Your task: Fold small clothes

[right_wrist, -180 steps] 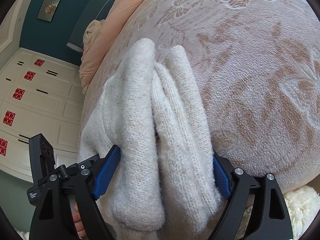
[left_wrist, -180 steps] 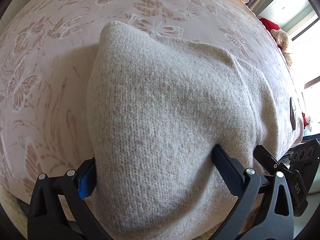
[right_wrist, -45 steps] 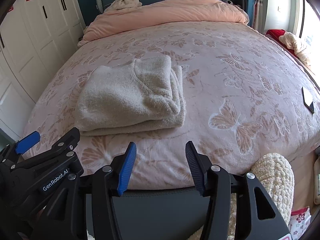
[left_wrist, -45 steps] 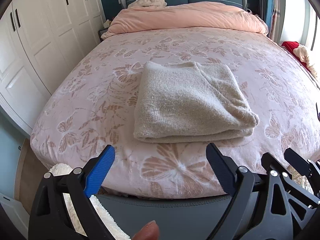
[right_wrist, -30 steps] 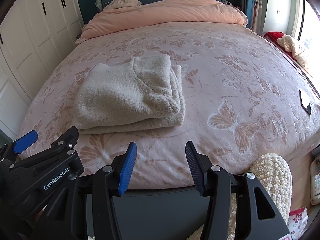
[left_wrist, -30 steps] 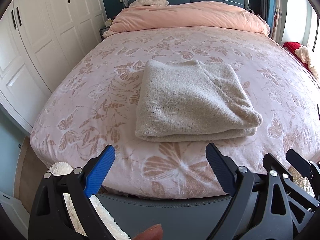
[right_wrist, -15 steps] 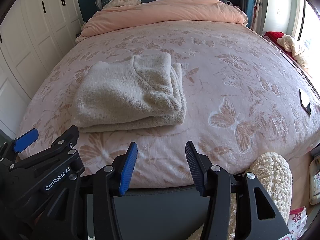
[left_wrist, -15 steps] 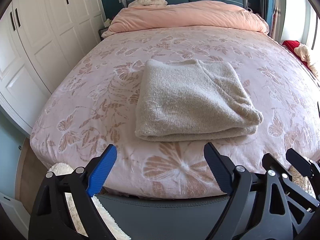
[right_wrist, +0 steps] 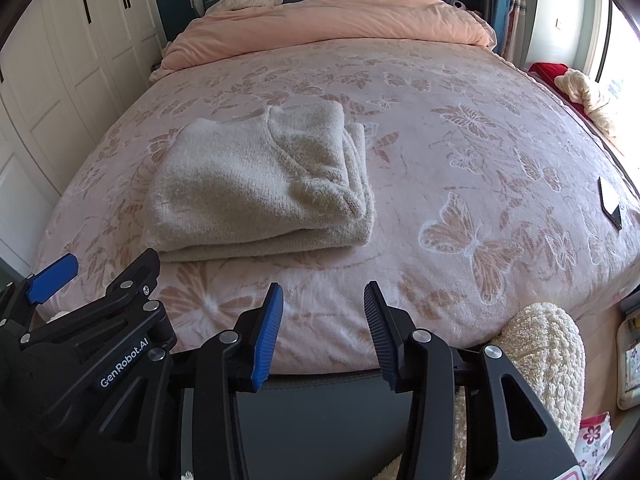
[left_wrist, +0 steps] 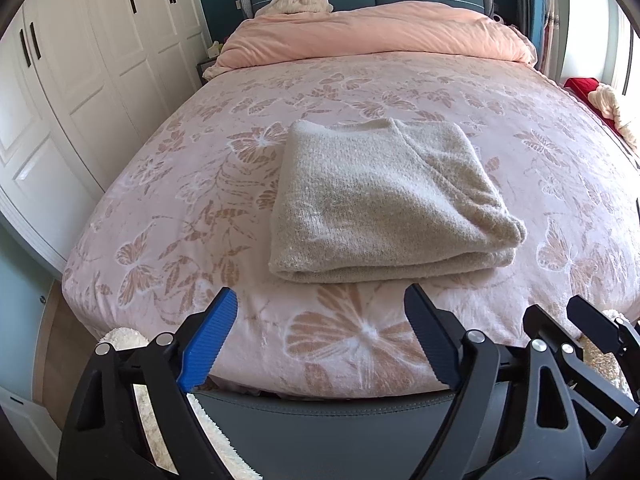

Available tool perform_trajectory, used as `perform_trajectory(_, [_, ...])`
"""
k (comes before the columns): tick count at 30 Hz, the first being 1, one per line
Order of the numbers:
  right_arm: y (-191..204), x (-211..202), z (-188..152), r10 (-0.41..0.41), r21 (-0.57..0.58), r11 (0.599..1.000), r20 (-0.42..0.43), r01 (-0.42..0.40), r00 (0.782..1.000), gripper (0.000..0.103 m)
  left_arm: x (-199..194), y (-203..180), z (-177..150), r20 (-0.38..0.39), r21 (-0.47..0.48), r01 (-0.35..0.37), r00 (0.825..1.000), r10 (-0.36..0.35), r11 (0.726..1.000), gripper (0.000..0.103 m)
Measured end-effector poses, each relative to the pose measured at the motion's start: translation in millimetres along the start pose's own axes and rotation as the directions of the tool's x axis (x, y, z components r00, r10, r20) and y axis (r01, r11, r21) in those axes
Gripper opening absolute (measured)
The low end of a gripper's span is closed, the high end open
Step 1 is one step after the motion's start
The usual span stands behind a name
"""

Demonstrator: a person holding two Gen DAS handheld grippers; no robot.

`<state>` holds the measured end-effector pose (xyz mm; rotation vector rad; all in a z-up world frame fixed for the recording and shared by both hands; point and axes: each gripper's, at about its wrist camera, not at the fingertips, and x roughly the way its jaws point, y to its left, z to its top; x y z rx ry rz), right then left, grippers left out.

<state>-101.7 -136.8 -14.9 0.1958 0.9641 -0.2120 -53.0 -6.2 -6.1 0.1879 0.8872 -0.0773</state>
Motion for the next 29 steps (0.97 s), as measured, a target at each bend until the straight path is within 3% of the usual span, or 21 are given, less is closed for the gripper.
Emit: perform_trajectory(29, [-1.0, 5.4, -0.1, -0.008, -0.013, 1.0, -0.018, 0.008, 1.0, 0.038, 9.6, 0.8, -4.2, -0.037, -0.013, 0.007, 0.999, -0.007, 1.0, 0.083])
